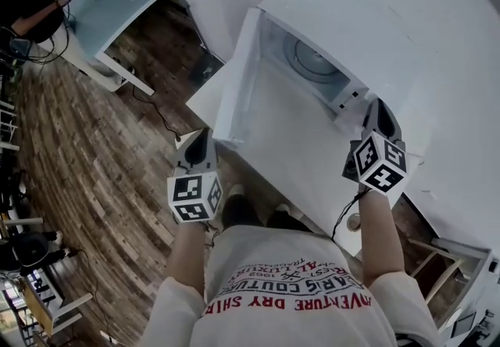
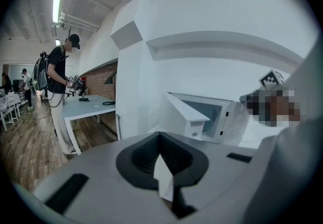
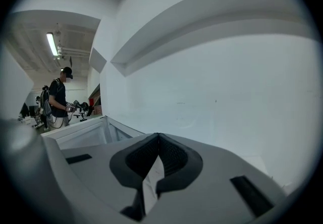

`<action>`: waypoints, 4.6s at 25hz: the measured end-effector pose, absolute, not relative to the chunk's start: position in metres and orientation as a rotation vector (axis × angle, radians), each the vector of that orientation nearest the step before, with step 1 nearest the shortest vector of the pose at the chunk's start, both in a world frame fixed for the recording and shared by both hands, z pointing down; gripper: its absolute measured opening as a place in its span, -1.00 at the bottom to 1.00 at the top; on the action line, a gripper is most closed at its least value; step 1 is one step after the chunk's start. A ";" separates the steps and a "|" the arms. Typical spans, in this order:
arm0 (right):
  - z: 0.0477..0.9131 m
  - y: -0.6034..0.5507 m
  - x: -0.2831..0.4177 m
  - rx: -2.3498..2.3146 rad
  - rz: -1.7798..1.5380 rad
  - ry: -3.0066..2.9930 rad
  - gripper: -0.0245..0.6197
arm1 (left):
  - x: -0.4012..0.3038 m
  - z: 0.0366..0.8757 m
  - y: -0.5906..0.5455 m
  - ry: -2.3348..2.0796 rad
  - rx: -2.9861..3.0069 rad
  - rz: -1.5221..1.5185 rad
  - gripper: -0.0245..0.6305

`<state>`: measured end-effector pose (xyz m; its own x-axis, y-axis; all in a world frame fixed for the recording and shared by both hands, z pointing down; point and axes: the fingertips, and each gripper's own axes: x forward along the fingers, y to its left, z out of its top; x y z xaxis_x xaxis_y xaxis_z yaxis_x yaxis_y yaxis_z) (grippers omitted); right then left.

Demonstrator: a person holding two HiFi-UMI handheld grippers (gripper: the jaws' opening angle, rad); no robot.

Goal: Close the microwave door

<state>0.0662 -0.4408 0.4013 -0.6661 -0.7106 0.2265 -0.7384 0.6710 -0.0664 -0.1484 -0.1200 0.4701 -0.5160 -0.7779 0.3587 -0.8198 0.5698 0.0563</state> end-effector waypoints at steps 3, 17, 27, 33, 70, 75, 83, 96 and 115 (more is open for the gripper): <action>0.400 -0.440 0.065 1.175 0.175 -2.707 -0.89 | -0.134 0.470 -0.138 -2.421 1.389 0.194 -0.94; 0.403 -0.441 0.065 1.280 0.217 -2.637 -0.89 | -0.105 0.486 -0.224 -2.018 1.755 0.216 -0.94; 0.406 -0.444 0.062 1.275 0.280 -2.616 -0.89 | -0.088 0.491 -0.276 -1.846 1.953 0.293 -0.94; 0.407 -0.443 0.059 1.245 0.247 -2.582 -0.89 | -0.082 0.494 -0.303 -1.763 2.032 0.296 -0.94; 0.404 -0.443 0.064 1.412 0.145 -2.496 -0.89 | -0.065 0.489 -0.407 -1.649 2.213 0.268 -0.94; 0.404 -0.443 0.065 1.423 0.143 -2.499 -0.89 | -0.065 0.489 -0.412 -1.649 2.236 0.294 -0.94; 0.406 -0.443 0.066 1.441 0.146 -2.488 -0.89 | -0.064 0.491 -0.414 -1.652 2.282 0.344 -0.94; 0.401 -0.420 0.065 1.524 0.136 -2.456 -0.89 | -0.042 0.431 -0.377 -1.531 2.502 0.210 -0.94; 0.428 -0.336 0.041 1.627 0.237 -2.560 -0.89 | -0.069 0.396 -0.328 -1.533 2.575 0.076 -0.94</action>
